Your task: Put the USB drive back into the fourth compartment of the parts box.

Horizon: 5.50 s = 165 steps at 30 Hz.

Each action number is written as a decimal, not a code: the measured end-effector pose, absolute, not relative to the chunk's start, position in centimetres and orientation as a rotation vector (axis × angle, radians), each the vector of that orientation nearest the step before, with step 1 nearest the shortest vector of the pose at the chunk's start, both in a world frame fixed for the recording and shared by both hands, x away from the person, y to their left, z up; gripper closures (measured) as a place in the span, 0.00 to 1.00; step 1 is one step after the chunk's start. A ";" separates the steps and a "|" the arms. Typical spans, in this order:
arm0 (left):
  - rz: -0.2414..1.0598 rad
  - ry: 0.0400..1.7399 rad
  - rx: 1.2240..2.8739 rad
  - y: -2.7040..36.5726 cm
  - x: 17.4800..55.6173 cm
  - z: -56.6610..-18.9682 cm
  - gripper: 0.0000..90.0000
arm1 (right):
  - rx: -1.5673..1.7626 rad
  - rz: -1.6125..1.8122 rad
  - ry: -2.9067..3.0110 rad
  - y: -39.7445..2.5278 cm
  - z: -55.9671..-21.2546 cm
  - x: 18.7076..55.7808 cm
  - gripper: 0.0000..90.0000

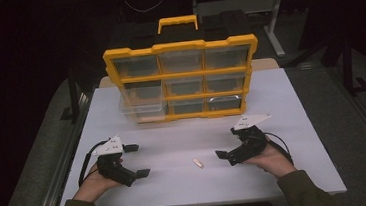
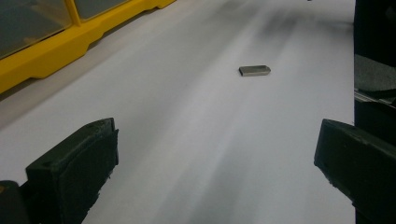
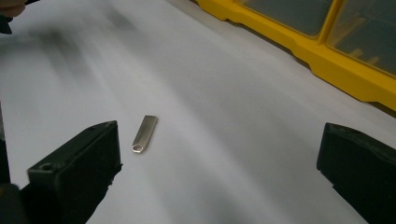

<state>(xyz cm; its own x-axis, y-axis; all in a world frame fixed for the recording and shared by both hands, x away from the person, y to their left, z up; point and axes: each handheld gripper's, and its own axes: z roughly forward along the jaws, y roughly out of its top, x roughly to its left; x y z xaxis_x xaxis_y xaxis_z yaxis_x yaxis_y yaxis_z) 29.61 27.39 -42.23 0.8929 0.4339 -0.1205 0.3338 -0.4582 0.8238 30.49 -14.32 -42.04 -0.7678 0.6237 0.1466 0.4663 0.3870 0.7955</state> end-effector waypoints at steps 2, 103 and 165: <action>0.130 0.551 2.090 27.4 29.6 -42.2 0.00 | 0.977 1.323 2.467 -14.3 -42.0 30.5 0.00; 0.116 0.539 2.087 27.1 29.5 -42.3 0.00 | 0.800 1.213 2.691 -5.1 -41.9 32.4 0.00; 0.116 0.533 2.095 26.9 29.3 -42.4 0.00 | 0.717 0.996 2.821 -4.9 -44.3 31.5 0.65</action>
<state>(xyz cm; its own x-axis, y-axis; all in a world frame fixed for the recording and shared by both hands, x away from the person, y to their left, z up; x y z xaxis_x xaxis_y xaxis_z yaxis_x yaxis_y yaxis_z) 29.34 26.89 -42.43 0.9010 0.4159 -0.1232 0.3272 -0.4650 0.8227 31.48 -4.89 -44.33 -0.8895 0.4477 0.0913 0.4058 0.6820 0.6084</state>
